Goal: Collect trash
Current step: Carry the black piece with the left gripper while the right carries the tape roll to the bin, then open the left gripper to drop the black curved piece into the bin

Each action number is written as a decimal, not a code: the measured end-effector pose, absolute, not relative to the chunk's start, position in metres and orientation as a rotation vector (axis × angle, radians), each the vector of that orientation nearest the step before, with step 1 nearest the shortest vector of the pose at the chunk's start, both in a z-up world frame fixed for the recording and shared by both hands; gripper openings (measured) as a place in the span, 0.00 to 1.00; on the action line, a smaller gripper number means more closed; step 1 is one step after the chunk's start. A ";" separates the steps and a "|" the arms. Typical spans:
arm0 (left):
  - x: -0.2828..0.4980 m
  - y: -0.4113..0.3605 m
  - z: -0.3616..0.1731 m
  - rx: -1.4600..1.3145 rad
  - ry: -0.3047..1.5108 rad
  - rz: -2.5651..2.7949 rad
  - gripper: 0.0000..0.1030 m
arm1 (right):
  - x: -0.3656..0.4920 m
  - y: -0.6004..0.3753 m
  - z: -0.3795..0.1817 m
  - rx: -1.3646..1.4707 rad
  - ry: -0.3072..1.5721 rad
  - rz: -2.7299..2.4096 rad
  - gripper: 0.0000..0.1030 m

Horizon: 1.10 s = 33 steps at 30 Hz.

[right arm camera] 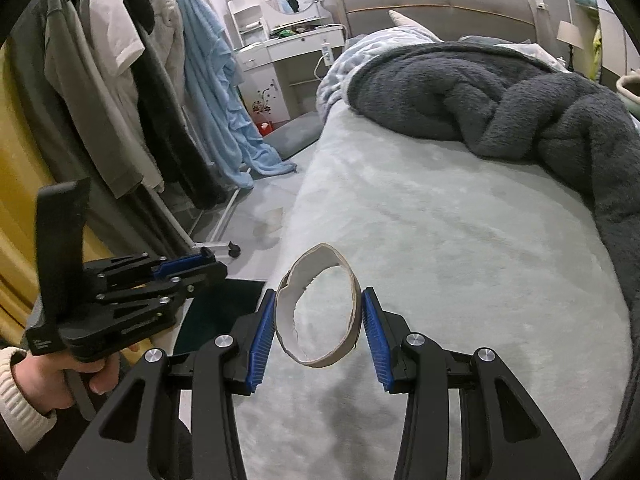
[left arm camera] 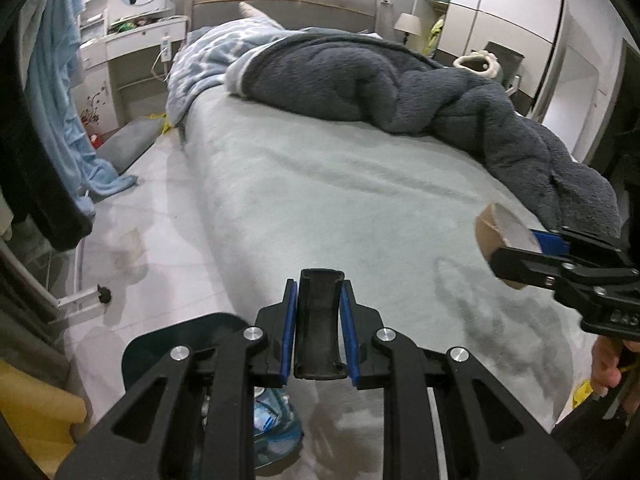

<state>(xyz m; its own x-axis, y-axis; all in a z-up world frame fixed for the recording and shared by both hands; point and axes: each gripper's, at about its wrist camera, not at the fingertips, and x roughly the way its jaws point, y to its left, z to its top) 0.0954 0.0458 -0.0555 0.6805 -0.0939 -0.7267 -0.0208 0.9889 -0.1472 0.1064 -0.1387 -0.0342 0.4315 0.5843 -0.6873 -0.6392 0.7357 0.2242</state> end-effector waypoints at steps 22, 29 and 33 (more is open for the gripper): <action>0.083 0.128 -0.110 -0.255 0.983 0.075 0.22 | 0.103 -0.042 -0.038 -0.153 0.827 0.887 0.42; 0.077 0.156 -0.132 -0.308 1.063 0.111 0.22 | 0.103 -0.015 -0.048 -0.169 0.849 0.928 0.42; 0.074 0.169 -0.145 -0.344 1.108 0.119 0.22 | 0.104 0.000 -0.056 -0.176 0.869 0.946 0.42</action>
